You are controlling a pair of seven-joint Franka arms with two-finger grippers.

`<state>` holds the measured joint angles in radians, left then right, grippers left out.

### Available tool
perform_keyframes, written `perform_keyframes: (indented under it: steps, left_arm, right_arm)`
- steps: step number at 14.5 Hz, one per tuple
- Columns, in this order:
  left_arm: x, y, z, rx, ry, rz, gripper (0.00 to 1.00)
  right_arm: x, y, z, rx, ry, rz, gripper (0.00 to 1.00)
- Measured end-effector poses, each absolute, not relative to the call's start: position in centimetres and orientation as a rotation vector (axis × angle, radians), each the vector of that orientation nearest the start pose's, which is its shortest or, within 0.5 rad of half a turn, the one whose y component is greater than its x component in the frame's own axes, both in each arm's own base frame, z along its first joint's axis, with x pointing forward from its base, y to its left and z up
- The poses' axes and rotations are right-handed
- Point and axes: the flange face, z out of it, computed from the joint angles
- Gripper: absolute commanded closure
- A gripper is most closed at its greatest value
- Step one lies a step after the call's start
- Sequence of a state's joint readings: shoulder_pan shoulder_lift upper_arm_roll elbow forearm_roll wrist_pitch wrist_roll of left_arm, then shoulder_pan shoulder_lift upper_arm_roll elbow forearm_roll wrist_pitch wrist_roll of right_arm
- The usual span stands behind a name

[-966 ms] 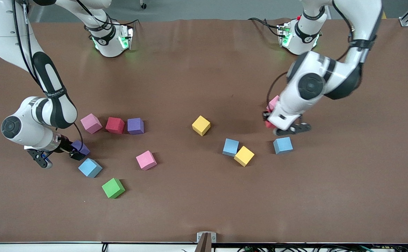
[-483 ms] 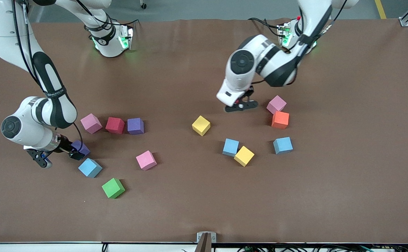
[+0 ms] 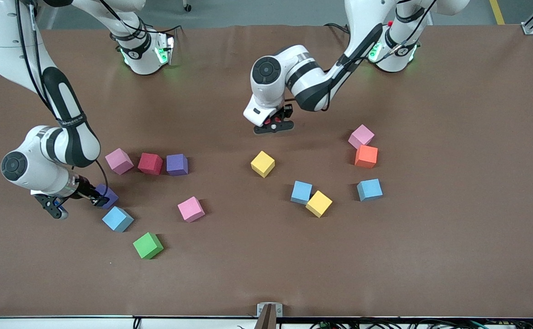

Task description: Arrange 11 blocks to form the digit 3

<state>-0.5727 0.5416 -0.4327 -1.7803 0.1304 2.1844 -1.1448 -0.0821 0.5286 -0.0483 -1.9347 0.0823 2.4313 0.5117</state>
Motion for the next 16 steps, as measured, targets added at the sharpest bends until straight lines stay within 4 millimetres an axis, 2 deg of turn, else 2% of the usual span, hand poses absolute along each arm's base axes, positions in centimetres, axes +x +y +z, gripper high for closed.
perform_keyframes:
  steps: [3,6,8,13,16]
  left_arm:
    - [36.0,-54.1,24.4,-3.117,-0.083,0.173,0.61]
    - [34.7,-54.8,22.5,-3.101,-0.034,0.171,0.61]
    - [33.7,-55.4,21.6,-3.093,0.017,0.154,0.61]
    - [31.3,-56.6,20.2,-3.078,0.118,0.132,0.6]
    - [31.3,-56.7,20.2,-3.081,0.134,0.12,0.47]
  right_arm:
    - [61.9,-7.6,21.6,-2.933,1.067,0.119,1.0]
    - [63.3,-6.1,25.4,-2.921,1.092,0.17,1.0]
    - [63.9,-3.6,27.5,-2.902,1.14,0.154,1.0]
    - [64.0,4.2,30.4,-2.846,1.314,0.178,1.0]
    - [64.0,7.3,32.2,-2.798,1.424,0.172,1.0]
